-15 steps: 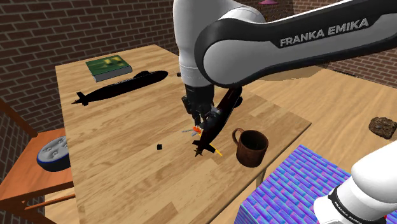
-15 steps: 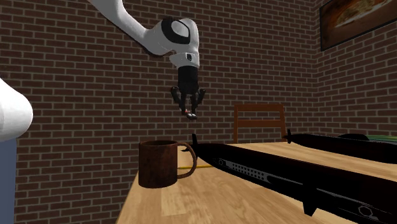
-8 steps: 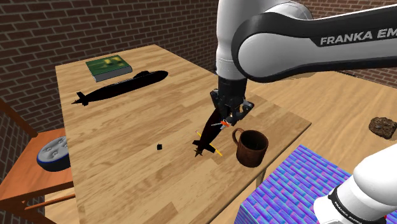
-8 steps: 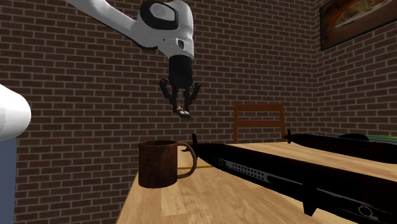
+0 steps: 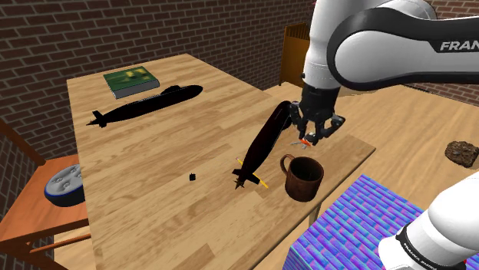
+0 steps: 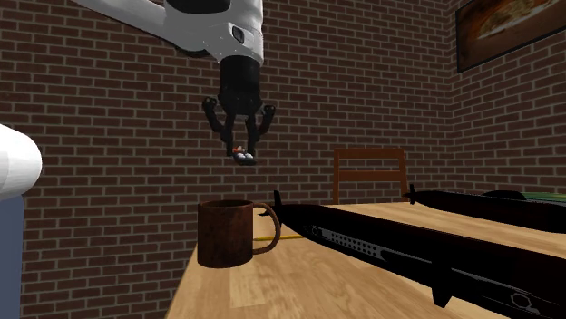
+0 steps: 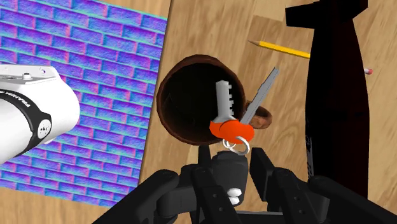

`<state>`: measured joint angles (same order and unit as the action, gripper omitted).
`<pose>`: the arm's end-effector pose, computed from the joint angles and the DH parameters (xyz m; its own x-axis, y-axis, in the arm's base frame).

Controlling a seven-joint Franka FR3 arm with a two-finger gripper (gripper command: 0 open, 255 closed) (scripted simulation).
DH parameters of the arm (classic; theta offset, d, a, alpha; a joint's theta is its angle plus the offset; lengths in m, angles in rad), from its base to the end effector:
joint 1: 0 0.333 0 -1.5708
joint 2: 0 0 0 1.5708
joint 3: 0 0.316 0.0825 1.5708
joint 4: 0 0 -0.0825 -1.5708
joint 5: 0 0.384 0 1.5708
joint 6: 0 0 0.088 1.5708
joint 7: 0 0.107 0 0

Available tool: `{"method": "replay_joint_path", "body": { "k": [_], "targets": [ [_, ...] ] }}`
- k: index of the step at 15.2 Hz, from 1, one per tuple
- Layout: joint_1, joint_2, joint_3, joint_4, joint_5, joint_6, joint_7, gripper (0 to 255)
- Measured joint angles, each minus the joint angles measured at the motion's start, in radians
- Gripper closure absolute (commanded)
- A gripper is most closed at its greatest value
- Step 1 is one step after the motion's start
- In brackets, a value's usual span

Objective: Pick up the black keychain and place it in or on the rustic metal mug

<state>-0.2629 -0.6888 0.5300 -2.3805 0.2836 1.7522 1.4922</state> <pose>0.3451 0.1483 0.5226 0.1858 -0.9814 0.0482 -0.9826 -0.1858 0.0044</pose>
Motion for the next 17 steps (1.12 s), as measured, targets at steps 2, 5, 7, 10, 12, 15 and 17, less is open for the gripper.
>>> {"method": "replay_joint_path", "body": {
  "k": [2,5,7,10,12,15,17],
  "targets": [
    [0.003,-0.004,0.002,-0.026,0.004,0.021,-0.005,255],
    [0.006,-0.003,0.012,-0.064,0.013,0.061,-0.007,255],
    [0.007,0.0,0.017,-0.086,0.017,0.085,-0.009,255],
    [0.011,0.004,0.03,-0.121,0.026,0.125,-0.007,255],
    [0.011,0.011,0.039,-0.143,0.032,0.154,-0.008,255],
    [0.013,0.023,0.055,-0.176,0.041,0.2,-0.005,255],
    [0.014,0.023,0.057,-0.183,0.043,0.208,-0.006,255]
  ]
}}
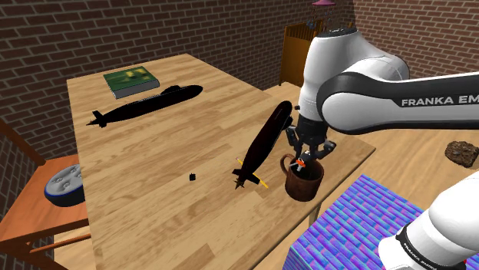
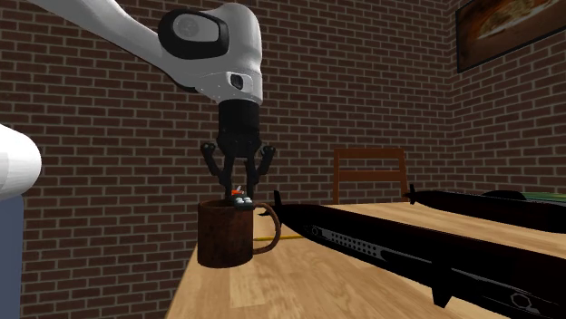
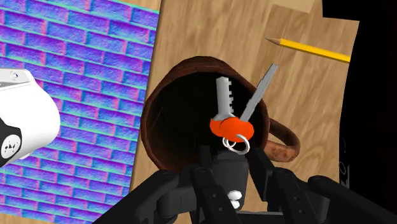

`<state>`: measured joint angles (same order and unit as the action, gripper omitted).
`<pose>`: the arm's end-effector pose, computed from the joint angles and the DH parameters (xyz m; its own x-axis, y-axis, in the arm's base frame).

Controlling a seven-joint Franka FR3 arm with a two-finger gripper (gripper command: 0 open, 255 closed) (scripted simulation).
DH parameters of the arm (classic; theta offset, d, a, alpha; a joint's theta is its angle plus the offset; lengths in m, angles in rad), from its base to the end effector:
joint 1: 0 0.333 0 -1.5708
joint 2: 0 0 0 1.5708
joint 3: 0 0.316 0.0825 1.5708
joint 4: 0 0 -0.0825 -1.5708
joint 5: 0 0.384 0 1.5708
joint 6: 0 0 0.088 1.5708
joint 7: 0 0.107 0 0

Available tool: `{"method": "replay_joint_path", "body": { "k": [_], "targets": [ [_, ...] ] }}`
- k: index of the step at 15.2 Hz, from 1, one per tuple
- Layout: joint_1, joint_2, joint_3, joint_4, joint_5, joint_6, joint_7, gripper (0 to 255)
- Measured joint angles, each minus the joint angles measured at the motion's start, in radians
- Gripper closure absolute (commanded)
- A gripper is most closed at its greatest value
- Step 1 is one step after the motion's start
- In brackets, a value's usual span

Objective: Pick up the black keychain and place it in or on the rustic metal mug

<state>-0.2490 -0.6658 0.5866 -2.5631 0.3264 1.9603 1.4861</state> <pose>0.3434 0.1456 0.4434 0.1869 -0.9812 0.0479 -0.9824 -0.1870 0.0018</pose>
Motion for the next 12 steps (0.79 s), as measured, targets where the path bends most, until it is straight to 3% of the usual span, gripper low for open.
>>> {"method": "replay_joint_path", "body": {
  "k": [4,5,12],
  "targets": [
    [-0.001,0.002,0.001,-0.002,0.0,0.004,0.0,255],
    [0.0,0.002,0.001,-0.002,0.0,0.004,0.0,0],
    [-0.003,0.001,-0.005,0.012,-0.005,-0.012,-0.002,0]
  ]
}}
